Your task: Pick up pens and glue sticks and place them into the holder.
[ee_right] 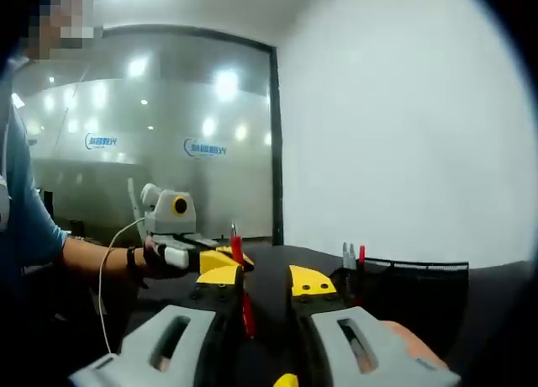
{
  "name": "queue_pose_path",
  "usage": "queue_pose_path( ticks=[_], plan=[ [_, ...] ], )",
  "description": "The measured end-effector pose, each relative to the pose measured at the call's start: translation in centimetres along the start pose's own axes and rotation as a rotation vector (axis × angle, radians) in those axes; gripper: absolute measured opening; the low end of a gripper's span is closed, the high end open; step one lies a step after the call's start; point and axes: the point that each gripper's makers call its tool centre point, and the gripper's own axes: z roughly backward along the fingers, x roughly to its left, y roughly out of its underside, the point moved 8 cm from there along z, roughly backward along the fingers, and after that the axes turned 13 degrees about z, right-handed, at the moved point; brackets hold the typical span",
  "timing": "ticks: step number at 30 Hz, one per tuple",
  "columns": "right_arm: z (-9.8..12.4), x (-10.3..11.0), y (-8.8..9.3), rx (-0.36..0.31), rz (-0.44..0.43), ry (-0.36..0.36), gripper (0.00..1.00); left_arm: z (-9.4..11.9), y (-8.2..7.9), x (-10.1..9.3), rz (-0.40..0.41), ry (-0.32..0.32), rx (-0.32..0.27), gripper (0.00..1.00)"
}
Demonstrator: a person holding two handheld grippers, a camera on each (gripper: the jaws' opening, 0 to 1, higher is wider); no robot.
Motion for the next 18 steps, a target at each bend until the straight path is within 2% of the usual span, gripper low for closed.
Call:
queue_pose_path(
  ticks=[8, 18],
  plan=[
    [-0.5, 1.6, -1.9, 0.004, 0.021, -0.058, 0.2, 0.5, 1.1, -0.9, -0.007, 0.004, 0.006, 0.11],
    [-1.6, 3.0, -2.2, 0.031, 0.029, -0.098, 0.2, 1.5, 1.2, -1.9, -0.017, 0.014, -0.008, 0.11]
  ],
)
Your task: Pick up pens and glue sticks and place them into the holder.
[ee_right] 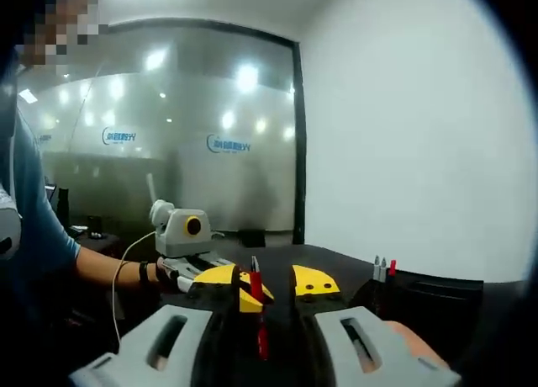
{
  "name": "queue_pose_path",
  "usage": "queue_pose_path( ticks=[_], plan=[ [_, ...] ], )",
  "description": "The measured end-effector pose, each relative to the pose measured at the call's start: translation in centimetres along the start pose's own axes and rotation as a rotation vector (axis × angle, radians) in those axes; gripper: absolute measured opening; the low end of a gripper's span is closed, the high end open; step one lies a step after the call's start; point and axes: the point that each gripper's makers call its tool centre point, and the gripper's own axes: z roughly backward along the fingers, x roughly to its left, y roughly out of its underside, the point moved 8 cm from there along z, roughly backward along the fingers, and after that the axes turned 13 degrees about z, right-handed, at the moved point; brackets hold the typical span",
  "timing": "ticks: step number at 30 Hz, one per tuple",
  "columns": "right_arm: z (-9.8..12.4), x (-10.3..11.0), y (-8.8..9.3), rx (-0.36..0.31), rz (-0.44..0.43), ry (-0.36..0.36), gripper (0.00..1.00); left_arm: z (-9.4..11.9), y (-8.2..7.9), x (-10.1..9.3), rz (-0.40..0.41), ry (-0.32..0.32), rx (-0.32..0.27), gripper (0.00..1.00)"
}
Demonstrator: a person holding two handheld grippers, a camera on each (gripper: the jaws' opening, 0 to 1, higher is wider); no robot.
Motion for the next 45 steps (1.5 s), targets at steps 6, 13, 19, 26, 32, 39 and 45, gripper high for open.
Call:
queue_pose_path(
  ticks=[6, 13, 19, 26, 32, 39, 45],
  plan=[
    [-0.7, 0.5, 0.0, 0.015, -0.001, -0.02, 0.17, 0.2, 0.1, -0.1, -0.002, 0.002, -0.002, 0.11],
    [-2.0, 1.1, 0.5, 0.098, 0.039, -0.025, 0.15, -0.1, 0.4, -0.9, -0.045, 0.009, 0.026, 0.11],
    [-2.5, 1.6, 0.9, 0.132, 0.044, -0.042, 0.13, -0.3, 0.4, -1.3, -0.079, 0.014, 0.047, 0.11],
    [-2.6, 1.8, 0.9, 0.143, 0.057, -0.042, 0.07, -0.2, 0.5, -1.6, -0.095, 0.013, 0.055, 0.11],
    [-2.7, 1.9, 1.1, 0.153, 0.061, -0.046, 0.06, -0.1, 0.5, -1.6, -0.095, 0.011, 0.053, 0.11],
    [-2.6, 1.9, 0.9, 0.152, 0.071, -0.031, 0.05, 0.0, 0.7, -1.5, -0.065, 0.016, 0.022, 0.13],
    [-2.4, 1.2, 0.9, 0.153, 0.065, -0.008, 0.05, 0.4, 1.4, -1.3, -0.04, 0.027, 0.001, 0.31]
  ],
)
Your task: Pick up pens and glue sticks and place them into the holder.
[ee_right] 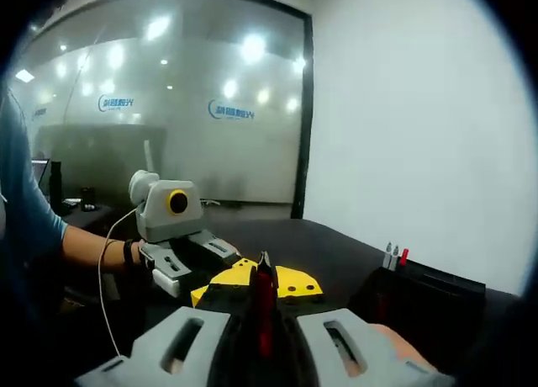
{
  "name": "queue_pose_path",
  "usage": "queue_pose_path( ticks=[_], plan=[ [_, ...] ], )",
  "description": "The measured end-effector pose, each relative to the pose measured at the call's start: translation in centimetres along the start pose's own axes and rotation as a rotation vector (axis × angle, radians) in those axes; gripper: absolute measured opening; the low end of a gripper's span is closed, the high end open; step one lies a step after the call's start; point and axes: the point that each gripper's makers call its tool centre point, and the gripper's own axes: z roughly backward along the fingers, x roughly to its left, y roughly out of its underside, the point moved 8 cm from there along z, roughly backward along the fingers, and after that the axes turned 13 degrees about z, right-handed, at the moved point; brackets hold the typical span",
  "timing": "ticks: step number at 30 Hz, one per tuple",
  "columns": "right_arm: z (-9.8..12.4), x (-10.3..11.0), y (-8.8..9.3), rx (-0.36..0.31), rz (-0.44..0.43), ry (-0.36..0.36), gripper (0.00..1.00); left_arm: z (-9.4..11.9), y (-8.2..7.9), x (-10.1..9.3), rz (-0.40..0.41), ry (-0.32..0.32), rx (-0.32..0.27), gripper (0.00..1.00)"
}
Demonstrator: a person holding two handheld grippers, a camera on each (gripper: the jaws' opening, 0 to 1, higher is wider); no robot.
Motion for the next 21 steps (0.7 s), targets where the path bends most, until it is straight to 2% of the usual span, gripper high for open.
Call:
queue_pose_path(
  ticks=[3, 6, 9, 12, 16, 21],
  plan=[
    [0.2, -0.6, 0.2, 0.003, -0.01, 0.014, 0.05, 0.3, 0.7, 0.3, 0.017, -0.006, 0.004, 0.39],
    [0.4, -1.0, 0.5, 0.009, -0.014, 0.028, 0.05, 0.8, 1.3, 0.8, 0.034, -0.024, -0.002, 0.4],
    [0.6, -1.3, 0.6, 0.015, -0.017, 0.037, 0.05, 1.4, 1.8, 1.3, 0.053, -0.042, -0.013, 0.47],
    [0.9, -1.6, 0.7, 0.018, -0.016, 0.046, 0.05, 2.0, 2.1, 1.8, 0.073, -0.065, -0.028, 0.48],
    [1.1, -1.9, 0.8, 0.025, -0.013, 0.058, 0.05, 2.8, 2.3, 2.6, 0.096, -0.088, -0.057, 0.56],
    [1.7, -2.7, 0.8, 0.03, -0.012, 0.081, 0.05, 3.6, 2.9, 3.5, 0.106, -0.125, -0.059, 0.63]
  ],
)
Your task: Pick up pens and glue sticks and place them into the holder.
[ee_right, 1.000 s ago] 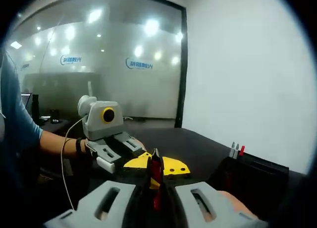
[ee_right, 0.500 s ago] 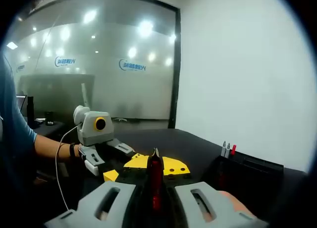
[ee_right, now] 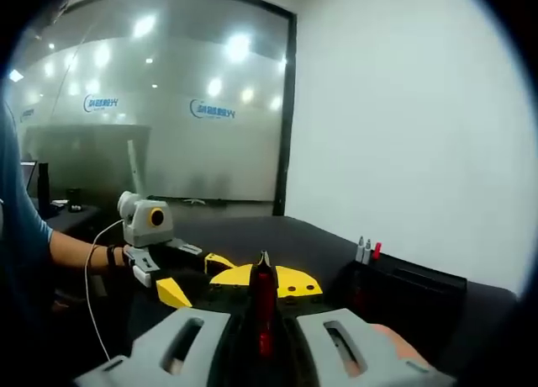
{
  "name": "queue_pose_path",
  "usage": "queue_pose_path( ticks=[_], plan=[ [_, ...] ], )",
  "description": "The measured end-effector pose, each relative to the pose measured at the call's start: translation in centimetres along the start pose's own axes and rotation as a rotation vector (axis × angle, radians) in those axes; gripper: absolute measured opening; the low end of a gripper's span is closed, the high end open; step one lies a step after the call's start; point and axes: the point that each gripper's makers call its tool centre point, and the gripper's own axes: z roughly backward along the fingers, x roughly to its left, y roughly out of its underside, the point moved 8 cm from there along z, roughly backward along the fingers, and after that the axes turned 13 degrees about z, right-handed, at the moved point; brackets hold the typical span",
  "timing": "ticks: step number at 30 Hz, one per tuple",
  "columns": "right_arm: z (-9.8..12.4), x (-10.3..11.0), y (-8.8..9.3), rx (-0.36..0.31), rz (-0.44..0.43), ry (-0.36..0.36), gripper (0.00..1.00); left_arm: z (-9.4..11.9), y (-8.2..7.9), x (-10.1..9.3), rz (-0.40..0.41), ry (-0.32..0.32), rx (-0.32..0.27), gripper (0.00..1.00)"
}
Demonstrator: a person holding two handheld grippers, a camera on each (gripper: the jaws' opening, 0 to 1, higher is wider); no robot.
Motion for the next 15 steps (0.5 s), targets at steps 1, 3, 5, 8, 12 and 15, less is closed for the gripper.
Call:
queue_pose_path(
  ticks=[1, 3, 5, 8, 12, 15],
  plan=[
    [0.1, -0.1, 0.0, 0.0, -0.001, 0.004, 0.05, 0.1, 0.1, 0.3, 0.005, -0.007, 0.002, 0.64],
    [0.3, -0.6, 0.0, 0.002, -0.006, 0.017, 0.05, 0.4, 0.4, 0.8, 0.014, -0.024, 0.005, 0.66],
    [0.5, -1.1, -0.1, 0.005, -0.005, 0.031, 0.05, 0.6, 0.7, 1.4, 0.032, -0.048, 0.003, 0.66],
    [0.8, -1.9, -0.2, 0.01, -0.003, 0.056, 0.05, 0.9, 1.1, 2.5, 0.075, -0.074, -0.01, 0.68],
    [1.1, -3.1, -0.4, 0.009, -0.012, 0.082, 0.05, 1.0, 1.8, 3.4, 0.081, -0.11, 0.001, 0.71],
    [1.2, -3.9, -0.5, 0.008, -0.025, 0.098, 0.05, 0.9, 1.8, 3.4, 0.087, -0.107, -0.002, 0.73]
  ],
)
